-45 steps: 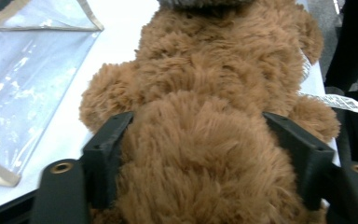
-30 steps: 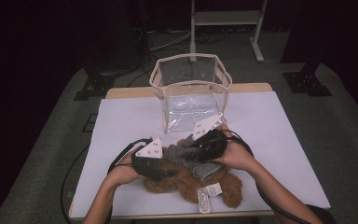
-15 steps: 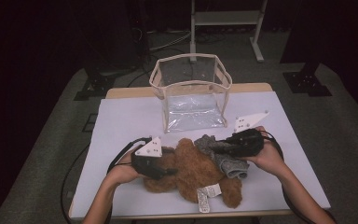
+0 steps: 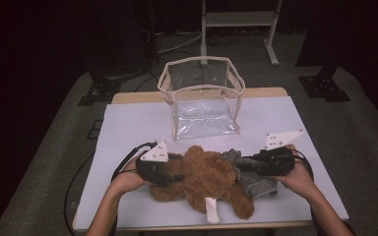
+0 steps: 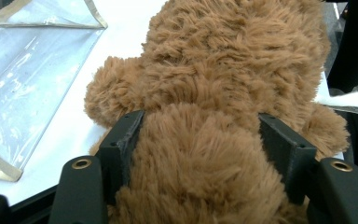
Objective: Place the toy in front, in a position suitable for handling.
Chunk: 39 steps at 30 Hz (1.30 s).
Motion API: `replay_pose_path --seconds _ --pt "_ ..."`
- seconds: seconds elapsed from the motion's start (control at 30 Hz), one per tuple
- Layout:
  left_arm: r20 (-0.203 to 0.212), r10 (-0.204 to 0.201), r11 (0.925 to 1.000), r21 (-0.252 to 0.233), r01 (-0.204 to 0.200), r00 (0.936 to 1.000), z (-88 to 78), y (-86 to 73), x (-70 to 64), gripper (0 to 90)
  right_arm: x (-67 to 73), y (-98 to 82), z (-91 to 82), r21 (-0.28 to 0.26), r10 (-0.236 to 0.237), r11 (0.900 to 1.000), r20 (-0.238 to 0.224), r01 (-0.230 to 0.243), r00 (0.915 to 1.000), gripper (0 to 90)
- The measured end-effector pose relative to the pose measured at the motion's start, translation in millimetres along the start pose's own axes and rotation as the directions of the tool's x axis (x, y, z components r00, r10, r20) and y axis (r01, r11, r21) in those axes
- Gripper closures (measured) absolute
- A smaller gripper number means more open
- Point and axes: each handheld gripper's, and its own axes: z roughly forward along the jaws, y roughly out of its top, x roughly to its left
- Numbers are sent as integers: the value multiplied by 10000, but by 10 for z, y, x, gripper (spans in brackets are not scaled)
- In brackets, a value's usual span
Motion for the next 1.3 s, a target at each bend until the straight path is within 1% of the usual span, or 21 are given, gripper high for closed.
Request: replay_pose_path --seconds 0.1,0.17,0.23,0.3,0.37,0.43,0.47,0.57,0.6,0.7,0.8,0.83,0.9,0.93,0.97,1.03,1.1,1.13,1.17,1.23,1.3 --pt "-75 93 9999 55 -93 9999 -18 10 -13 322 -9 78 121 -44 -139 9999 -142 138 9998 737" --pt "-65 92 9999 -92 -93 9999 -36 14 -17 302 -19 124 201 57 -202 9998 -150 203 9997 737" --pt "-42 59 9999 -140 -60 10000 -50 15 -15 305 -34 148 262 133 -187 9997 -144 188 9997 737" --pt "-26 20 10000 -14 -20 10000 -39 5 -11 332 -55 135 297 163 -98 9998 -106 100 9999 737" --pt "-45 -105 9999 -15 104 9999 -14 -3 -9 351 -90 83 298 171 80 9998 -83 -79 9999 737" --pt "-121 -88 9999 82 89 9999 -6 0 -2 355 -112 12 280 245 291 9993 -4 -290 9996 737" --pt "-157 -172 9998 79 174 9997 0 2 -2 355 -113 -27 269 299 373 9989 32 -374 9993 737" --pt "-247 -232 9997 92 235 9994 11 0 7 355 -100 -135 210 415 489 9979 61 -491 9988 737" --pt "-247 -266 9996 74 267 9993 13 -3 14 355 -88 -161 180 343 565 9978 -1 -564 9984 738" --pt "-283 -387 9992 9 387 9989 25 -10 33 355 -21 -186 89 48 510 9987 -229 -509 9984 738" --pt "-392 -508 9987 -6 509 9979 38 -3 48 353 74 -136 34 -254 263 9993 -542 -277 9982 738" --pt "-417 -512 9987 30 514 9978 38 1 49 351 117 -99 40 -289 97 9995 -576 -114 9983 737" --pt "-452 -476 9988 105 481 9978 28 9 45 347 161 -37 80 -193 -207 9996 -514 197 9985 737" --pt "-496 -402 9990 157 410 9980 16 15 43 344 165 -18 101 -160 -229 9996 -516 221 9984 737" --pt "-503 -374 9992 142 382 9980 -2 22 36 341 161 5 131 -113 -278 9996 -485 272 9984 738" --pt "-514 -179 9998 78 184 9985 -44 45 20 332 123 48 190 -21 -281 9996 -312 281 9991 738" --pt "-364 -108 9999 -69 105 9993 -60 61 11 332 58 94 237 19 -210 9998 -236 211 9995 739" --pt "-295 -22 10000 -1 22 9996 -56 68 7 332 23 120 257 22 -168 9999 -148 168 9998 739" --pt "-378 61 9999 148 -55 9993 -35 71 5 332 -8 146 274 27 -125 9999 -85 125 9999 740" --pt "-472 -76 9994 319 91 9989 9 62 11 334 -44 179 306 88 -55 9999 -35 55 10000 740" --pt "-627 -274 9988 378 298 9977 24 50 33 344 -51 169 321 109 -23 9999 -24 23 10000 741"
